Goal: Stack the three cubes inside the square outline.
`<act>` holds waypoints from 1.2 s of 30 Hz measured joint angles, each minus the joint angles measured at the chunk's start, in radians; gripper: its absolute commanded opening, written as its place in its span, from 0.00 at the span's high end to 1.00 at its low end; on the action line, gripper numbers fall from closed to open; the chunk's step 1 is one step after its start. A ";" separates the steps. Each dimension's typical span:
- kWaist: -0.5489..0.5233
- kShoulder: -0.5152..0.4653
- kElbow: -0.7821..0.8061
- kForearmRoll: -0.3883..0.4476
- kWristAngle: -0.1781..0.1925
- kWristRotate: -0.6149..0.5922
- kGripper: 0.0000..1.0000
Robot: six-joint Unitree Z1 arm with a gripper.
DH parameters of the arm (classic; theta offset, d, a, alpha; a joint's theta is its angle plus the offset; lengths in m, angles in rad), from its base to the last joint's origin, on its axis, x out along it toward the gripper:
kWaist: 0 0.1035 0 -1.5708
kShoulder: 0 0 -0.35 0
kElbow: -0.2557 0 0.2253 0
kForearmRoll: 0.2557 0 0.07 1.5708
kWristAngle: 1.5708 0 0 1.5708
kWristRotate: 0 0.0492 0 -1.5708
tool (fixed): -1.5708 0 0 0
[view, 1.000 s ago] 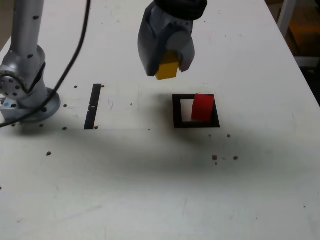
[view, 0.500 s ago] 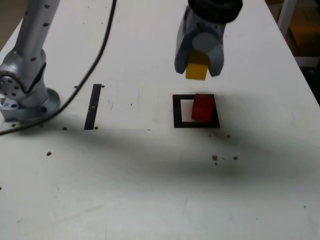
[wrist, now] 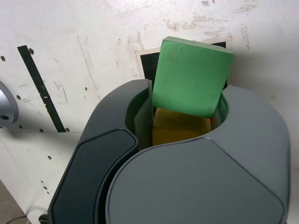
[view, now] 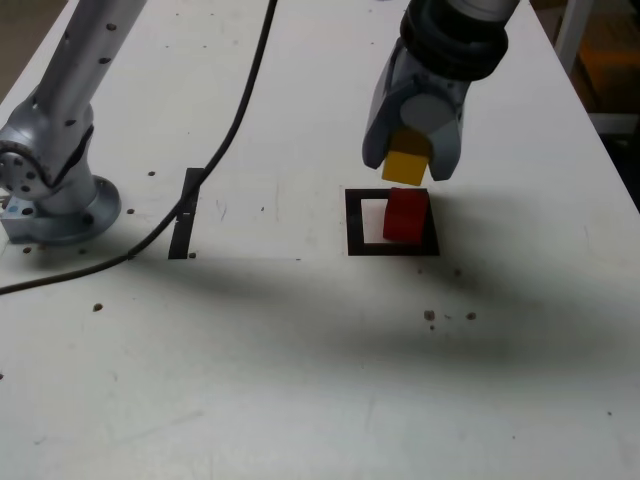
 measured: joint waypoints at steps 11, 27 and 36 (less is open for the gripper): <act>-0.024 0.007 0.032 0.006 -0.018 -0.042 0.67; -0.026 0.043 0.009 -0.013 -0.016 -0.058 0.62; -0.028 0.048 -0.001 -0.010 -0.010 -0.065 0.37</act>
